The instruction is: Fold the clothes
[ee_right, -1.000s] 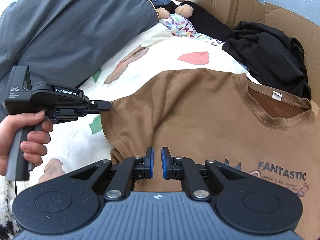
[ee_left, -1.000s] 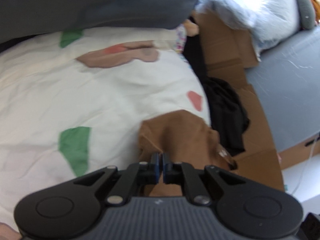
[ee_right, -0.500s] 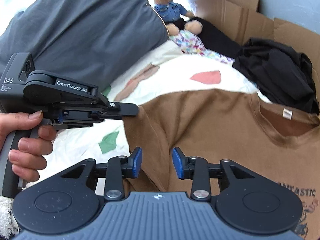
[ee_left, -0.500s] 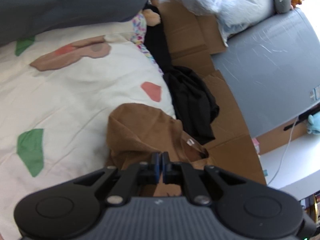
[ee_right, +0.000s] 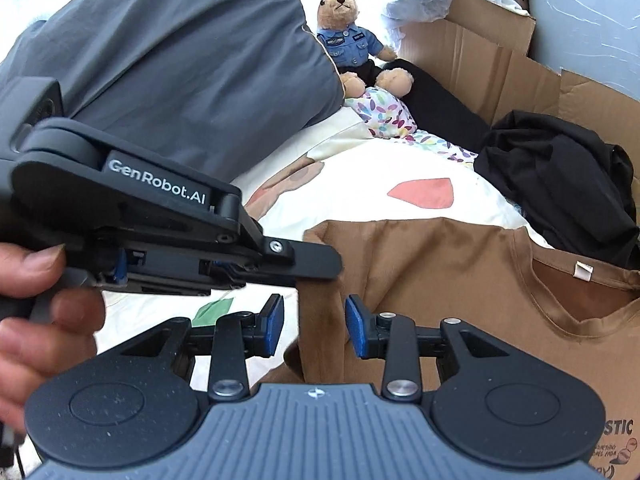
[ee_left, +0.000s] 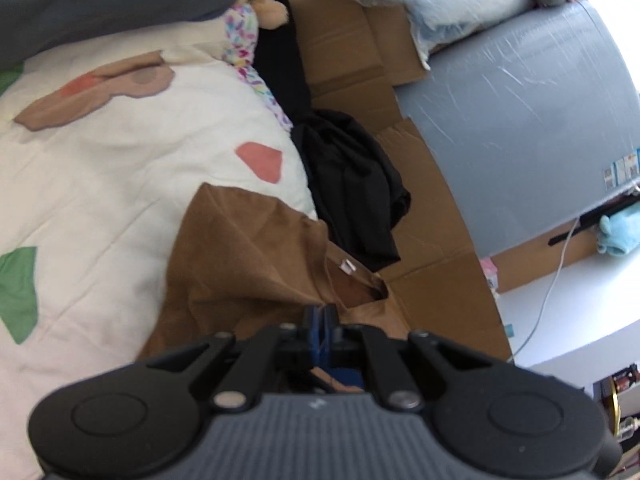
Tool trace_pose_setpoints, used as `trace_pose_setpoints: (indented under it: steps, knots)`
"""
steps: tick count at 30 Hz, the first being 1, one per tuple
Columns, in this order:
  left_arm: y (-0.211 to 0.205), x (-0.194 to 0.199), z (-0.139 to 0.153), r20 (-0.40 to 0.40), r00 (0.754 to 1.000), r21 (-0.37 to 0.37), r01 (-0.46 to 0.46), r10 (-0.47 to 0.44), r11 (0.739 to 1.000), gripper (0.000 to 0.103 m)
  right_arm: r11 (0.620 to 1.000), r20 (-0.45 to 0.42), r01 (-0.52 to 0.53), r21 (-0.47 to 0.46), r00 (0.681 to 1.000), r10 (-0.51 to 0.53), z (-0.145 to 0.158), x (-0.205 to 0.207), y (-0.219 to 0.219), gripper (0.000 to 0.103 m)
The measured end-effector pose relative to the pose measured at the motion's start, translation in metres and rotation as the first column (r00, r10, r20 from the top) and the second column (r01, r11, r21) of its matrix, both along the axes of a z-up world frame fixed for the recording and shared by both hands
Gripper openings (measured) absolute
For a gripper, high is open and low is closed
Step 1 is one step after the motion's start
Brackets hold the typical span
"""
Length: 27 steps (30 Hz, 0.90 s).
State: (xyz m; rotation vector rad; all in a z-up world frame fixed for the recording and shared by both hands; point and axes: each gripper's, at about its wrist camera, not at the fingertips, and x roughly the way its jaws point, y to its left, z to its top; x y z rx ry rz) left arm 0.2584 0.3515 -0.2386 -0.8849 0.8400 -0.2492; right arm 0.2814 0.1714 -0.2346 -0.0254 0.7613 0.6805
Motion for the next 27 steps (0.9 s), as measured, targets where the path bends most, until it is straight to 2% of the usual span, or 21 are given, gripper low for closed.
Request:
trace_pose_setpoints:
  steps: [2, 4, 6, 7, 11, 13, 19, 25, 27]
  knots:
    - [-0.005, 0.004, 0.001, -0.010, 1.000, 0.016, 0.023, -0.023, 1.000, 0.004, 1.000, 0.009, 0.000, 0.001, 1.000, 0.000, -0.003, 0.003, 0.000, 0.037]
    - [-0.005, 0.007, 0.002, -0.020, 0.999, 0.030, 0.028, -0.028, 0.999, 0.006, 1.000, 0.004, -0.004, 0.006, 1.000, 0.004, -0.007, 0.007, -0.004, 0.020]
    - [-0.002, 0.011, 0.004, -0.024, 0.999, 0.044, 0.027, -0.026, 0.999, 0.008, 1.000, -0.002, -0.007, 0.012, 1.000, 0.007, -0.010, 0.011, -0.008, 0.008]
    - [0.001, 0.013, 0.005, -0.024, 0.999, 0.055, 0.025, -0.024, 0.998, 0.010, 1.000, -0.003, -0.010, 0.014, 1.000, 0.010, -0.011, 0.013, -0.009, 0.006]
    - [0.012, 0.024, 0.012, -0.024, 1.000, 0.130, 0.015, -0.012, 0.991, 0.017, 0.999, -0.014, -0.012, 0.038, 1.000, 0.013, -0.014, 0.020, -0.017, 0.004]
    - [0.017, 0.031, 0.012, -0.033, 0.999, 0.171, 0.011, -0.005, 0.985, 0.033, 0.999, -0.016, -0.022, 0.042, 1.000, 0.023, -0.015, 0.021, -0.018, 0.004]
    - [0.031, 0.066, 0.009, -0.071, 0.997, 0.336, 0.027, -0.003, 0.942, 0.056, 0.997, -0.069, 0.007, 0.083, 0.998, -0.001, -0.019, 0.022, -0.024, 0.004]
    - [0.032, 0.116, 0.000, -0.133, 0.985, 0.415, 0.158, -0.112, 0.896, 0.056, 0.995, -0.075, 0.013, 0.096, 0.997, -0.006, -0.021, 0.022, -0.026, 0.004]
    - [0.031, 0.128, -0.005, -0.150, 0.979, 0.408, 0.192, -0.142, 0.893, 0.055, 0.996, -0.069, 0.013, 0.093, 0.998, -0.007, -0.021, 0.024, -0.027, 0.004]
